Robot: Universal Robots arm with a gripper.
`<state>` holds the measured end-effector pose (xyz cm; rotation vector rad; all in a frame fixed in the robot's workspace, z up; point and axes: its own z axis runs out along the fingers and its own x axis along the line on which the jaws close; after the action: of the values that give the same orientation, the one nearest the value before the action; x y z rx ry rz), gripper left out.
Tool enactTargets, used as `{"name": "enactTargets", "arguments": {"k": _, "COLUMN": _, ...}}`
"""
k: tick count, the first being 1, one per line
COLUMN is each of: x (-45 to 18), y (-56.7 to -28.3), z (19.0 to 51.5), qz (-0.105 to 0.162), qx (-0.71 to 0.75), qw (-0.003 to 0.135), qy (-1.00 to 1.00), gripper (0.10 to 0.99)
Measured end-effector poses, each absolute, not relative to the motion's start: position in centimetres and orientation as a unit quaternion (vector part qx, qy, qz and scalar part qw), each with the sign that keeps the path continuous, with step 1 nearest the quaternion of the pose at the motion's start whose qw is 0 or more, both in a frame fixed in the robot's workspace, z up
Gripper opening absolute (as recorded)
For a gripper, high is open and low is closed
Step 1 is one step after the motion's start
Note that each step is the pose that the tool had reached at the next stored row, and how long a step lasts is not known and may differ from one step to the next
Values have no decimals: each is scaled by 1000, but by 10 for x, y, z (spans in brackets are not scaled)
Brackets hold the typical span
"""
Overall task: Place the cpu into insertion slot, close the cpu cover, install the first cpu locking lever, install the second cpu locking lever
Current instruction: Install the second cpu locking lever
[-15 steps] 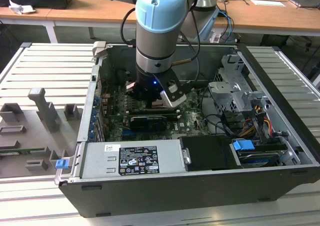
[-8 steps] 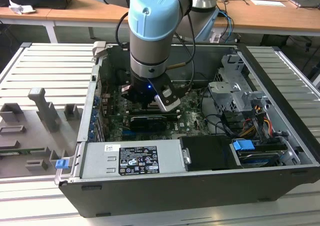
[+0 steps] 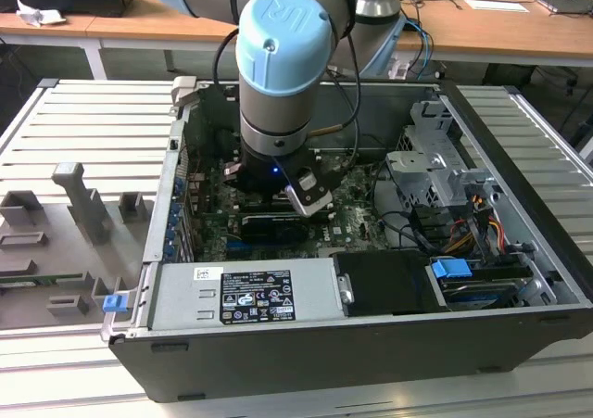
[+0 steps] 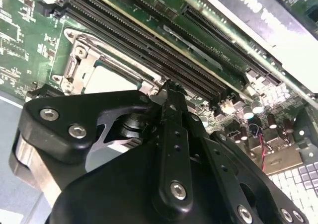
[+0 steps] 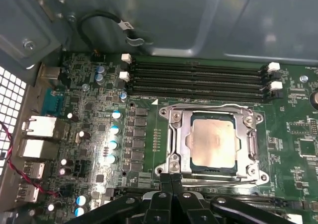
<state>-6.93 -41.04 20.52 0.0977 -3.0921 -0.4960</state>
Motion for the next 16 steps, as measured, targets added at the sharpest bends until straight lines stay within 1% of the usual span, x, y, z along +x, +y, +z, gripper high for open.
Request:
{"name": "enactTargets", "arguments": {"k": 8, "x": -74, "y": -411, "z": 196, "qz": -177, "qx": 31, "qw": 4, "qy": -984, "gripper": 106}}
{"name": "enactTargets", "arguments": {"k": 12, "x": -75, "y": -411, "z": 192, "qz": -190, "qx": 31, "qw": 3, "qy": -981, "gripper": 106}}
{"name": "enactTargets", "arguments": {"k": 16, "x": -75, "y": -411, "z": 191, "qz": -191, "qx": 31, "qw": 3, "qy": -981, "gripper": 106}}
